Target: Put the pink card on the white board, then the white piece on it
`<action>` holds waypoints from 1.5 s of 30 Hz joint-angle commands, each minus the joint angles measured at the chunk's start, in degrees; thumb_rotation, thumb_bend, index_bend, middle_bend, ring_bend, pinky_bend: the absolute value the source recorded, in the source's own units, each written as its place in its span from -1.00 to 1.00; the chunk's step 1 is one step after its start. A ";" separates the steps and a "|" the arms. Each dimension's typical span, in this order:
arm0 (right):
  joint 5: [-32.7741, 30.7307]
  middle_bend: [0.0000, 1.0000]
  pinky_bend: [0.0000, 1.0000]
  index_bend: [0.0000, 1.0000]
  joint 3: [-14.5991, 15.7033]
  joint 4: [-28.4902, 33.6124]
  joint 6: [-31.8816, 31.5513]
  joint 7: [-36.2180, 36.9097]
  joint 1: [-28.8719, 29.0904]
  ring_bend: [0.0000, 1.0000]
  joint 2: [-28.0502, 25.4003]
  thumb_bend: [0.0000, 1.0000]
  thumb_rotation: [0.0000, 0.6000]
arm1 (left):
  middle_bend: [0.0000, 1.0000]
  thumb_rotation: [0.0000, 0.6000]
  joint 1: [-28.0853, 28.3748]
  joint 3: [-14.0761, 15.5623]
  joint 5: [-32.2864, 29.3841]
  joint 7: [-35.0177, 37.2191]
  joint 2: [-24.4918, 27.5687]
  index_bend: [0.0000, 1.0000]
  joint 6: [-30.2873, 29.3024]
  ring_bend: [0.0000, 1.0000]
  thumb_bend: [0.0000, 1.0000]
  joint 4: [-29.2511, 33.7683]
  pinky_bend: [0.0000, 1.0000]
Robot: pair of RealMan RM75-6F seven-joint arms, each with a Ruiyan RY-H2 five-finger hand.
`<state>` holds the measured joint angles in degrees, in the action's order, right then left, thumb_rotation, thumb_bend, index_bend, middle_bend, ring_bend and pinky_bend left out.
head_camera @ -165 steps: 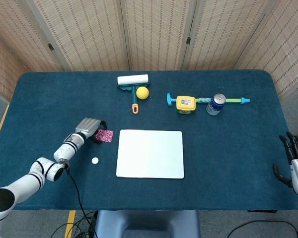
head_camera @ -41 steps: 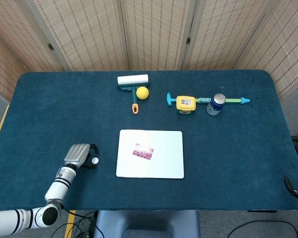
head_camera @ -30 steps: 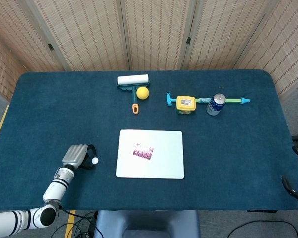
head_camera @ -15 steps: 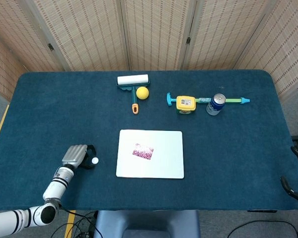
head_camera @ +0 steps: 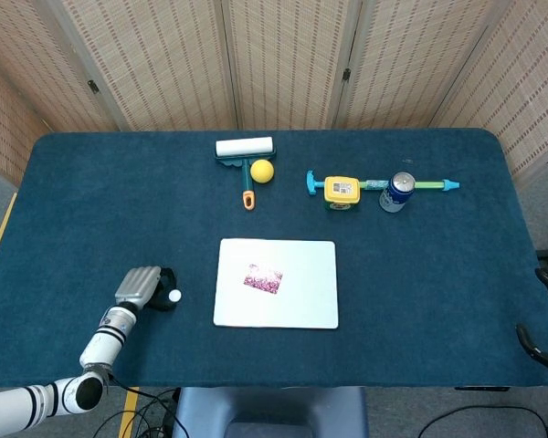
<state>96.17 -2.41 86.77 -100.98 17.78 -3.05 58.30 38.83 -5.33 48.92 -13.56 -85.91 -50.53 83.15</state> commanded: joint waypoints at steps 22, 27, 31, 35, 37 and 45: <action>-0.46 -1.00 -1.00 -1.00 -0.22 0.48 0.36 -0.74 0.32 -1.00 0.11 -0.42 1.00 | 1.00 1.00 -0.20 -0.95 0.94 0.80 -0.32 0.13 1.44 1.00 -0.48 -0.47 1.00; -0.12 -1.00 -1.00 -1.00 -0.10 0.64 0.30 -1.34 0.33 -1.00 0.26 -0.42 1.00 | 1.00 1.00 -0.39 -0.95 1.57 0.88 -0.17 0.14 1.18 1.00 -0.48 0.26 1.00; -0.18 -1.00 -1.00 -1.00 -0.14 0.60 0.22 -1.18 0.32 -1.00 0.25 -0.42 1.00 | 1.00 1.00 -0.48 -1.05 2.00 0.63 0.16 0.17 0.68 1.00 -0.48 0.94 1.00; -0.24 -1.00 -1.00 -1.00 -0.18 0.48 0.32 -0.87 0.41 -1.00 0.21 -0.42 1.00 | 1.00 1.00 -0.49 -1.34 1.97 -0.18 1.11 0.19 -0.16 1.00 -0.48 2.97 1.00; -0.27 -1.00 -1.00 -1.00 -0.16 0.47 0.44 -0.61 0.47 -1.00 0.12 -0.42 1.00 | 1.00 1.00 -0.41 -1.57 1.75 -0.58 1.72 0.19 -0.47 1.00 -0.48 4.27 1.00; -0.47 -1.00 -1.00 -1.00 -0.18 -0.06 0.66 1.85 0.70 -1.00 -0.42 -0.42 1.00 | 1.00 1.00 1.99 -3.75 -1.74 -3.50 4.28 0.18 -0.08 1.00 -0.48 10.29 1.00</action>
<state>95.85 -2.55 86.82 -100.44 19.28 -2.42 58.00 39.85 -8.24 48.23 -16.33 -82.24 -51.14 92.37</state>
